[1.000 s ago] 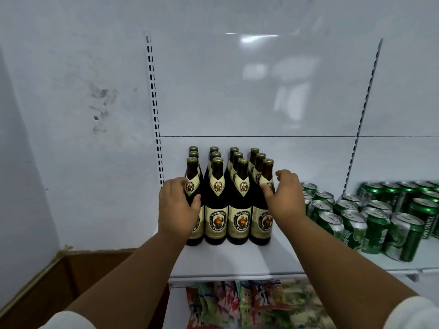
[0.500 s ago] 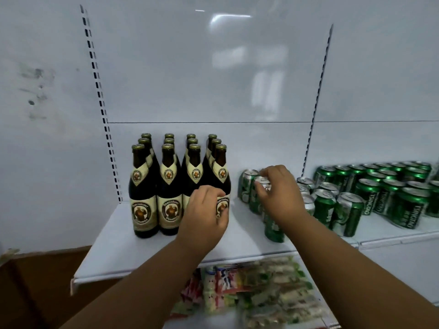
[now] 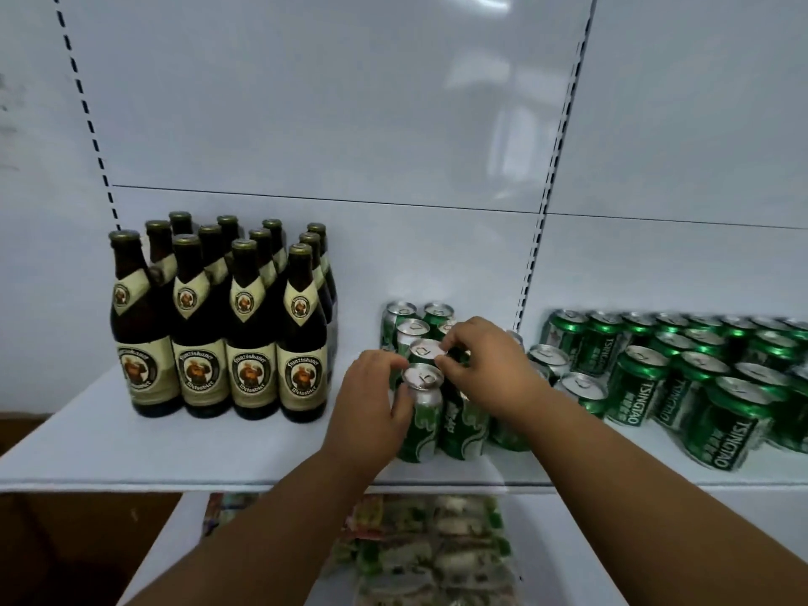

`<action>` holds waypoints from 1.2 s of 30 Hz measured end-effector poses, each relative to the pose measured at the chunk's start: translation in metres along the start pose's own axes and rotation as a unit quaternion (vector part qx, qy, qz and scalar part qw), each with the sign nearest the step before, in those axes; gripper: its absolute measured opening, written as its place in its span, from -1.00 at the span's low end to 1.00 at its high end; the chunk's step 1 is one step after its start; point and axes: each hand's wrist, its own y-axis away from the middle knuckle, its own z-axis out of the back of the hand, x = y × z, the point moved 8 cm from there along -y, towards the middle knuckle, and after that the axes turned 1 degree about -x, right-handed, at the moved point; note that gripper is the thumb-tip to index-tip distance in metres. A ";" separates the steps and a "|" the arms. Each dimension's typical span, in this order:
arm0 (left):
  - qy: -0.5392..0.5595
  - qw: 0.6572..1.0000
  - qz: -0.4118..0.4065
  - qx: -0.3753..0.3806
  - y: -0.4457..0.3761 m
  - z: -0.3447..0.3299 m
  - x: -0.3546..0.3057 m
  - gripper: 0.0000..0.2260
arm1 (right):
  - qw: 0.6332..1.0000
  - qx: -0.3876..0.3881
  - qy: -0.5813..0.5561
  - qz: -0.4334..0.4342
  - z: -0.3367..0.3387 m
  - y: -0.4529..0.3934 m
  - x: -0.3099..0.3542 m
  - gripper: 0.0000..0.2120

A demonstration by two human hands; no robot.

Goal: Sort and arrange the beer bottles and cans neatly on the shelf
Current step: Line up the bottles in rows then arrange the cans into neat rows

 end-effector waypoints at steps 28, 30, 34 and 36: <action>0.254 0.889 0.380 -0.020 -0.092 -0.088 0.127 -0.85 | 0.969 0.198 0.079 -0.122 -0.066 -0.154 -0.087 -0.63; 0.122 0.919 0.374 0.036 -0.109 -0.087 0.124 -0.74 | 0.970 0.197 0.078 -0.123 -0.069 -0.158 -0.089 -0.57; -0.105 0.922 0.336 0.163 -0.141 -0.090 0.114 -0.45 | 0.973 0.193 0.058 -0.111 -0.073 -0.166 -0.091 -0.57; -0.150 0.912 0.322 0.207 -0.152 -0.093 0.109 -0.47 | 0.975 0.195 0.040 -0.103 -0.076 -0.168 -0.092 -0.61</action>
